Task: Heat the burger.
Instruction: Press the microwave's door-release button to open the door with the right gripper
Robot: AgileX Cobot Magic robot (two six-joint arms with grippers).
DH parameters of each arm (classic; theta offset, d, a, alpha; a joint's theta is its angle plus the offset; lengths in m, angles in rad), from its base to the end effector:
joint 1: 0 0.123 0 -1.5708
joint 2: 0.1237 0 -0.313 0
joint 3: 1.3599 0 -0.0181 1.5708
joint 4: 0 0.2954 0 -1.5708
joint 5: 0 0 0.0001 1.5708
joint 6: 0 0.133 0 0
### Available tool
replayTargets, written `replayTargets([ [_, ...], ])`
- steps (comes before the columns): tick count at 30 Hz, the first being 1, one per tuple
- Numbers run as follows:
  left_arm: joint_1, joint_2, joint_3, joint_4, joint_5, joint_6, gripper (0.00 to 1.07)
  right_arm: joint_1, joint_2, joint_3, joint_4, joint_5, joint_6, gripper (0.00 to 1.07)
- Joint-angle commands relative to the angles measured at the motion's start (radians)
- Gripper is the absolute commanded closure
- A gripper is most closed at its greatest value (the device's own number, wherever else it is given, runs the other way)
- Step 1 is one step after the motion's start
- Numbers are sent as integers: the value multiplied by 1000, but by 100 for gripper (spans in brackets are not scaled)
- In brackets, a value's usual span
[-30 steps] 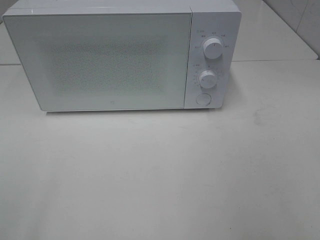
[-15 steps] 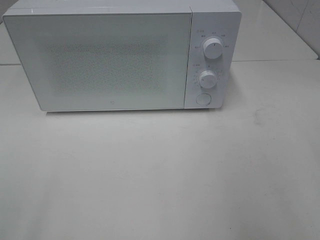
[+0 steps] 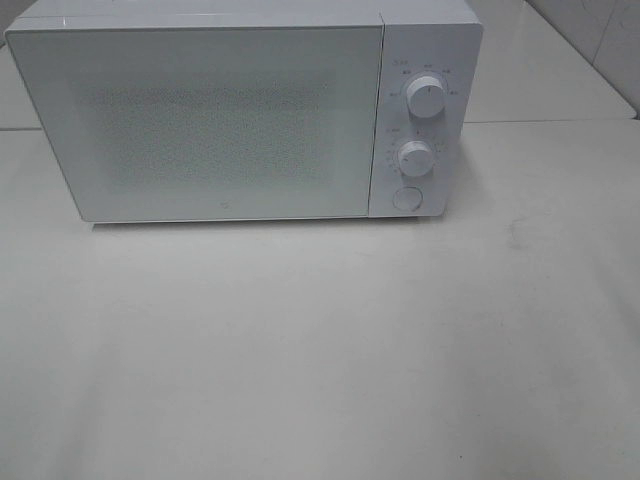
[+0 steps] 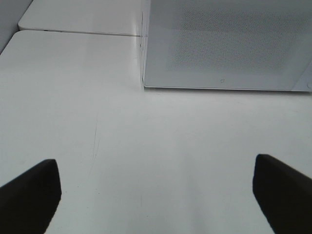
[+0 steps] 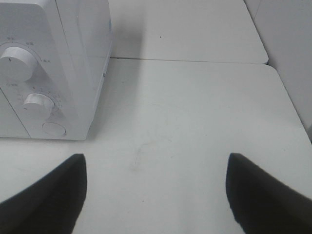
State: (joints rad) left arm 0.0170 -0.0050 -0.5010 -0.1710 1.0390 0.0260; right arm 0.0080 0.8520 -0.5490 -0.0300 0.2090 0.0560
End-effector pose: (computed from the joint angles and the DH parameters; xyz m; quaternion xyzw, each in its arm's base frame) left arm 0.0434 -0.0188 0.2842 0.0064 0.8428 -0.0739 0.5331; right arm 0.2381 0.0011 0.2817 0.0095 0.8402 0.0068 0.5422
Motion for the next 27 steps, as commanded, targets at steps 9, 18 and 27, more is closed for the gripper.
replayTargets([
  [9,0,-19,0,-8,-12,-6,6,-5,210,5,-11,-274,6,33],
  [18,0,-19,0,-8,-12,-6,6,-3,344,133,-2,-653,5,33],
  [27,0,-19,0,-8,-12,-6,6,31,449,260,66,-923,-18,33],
])
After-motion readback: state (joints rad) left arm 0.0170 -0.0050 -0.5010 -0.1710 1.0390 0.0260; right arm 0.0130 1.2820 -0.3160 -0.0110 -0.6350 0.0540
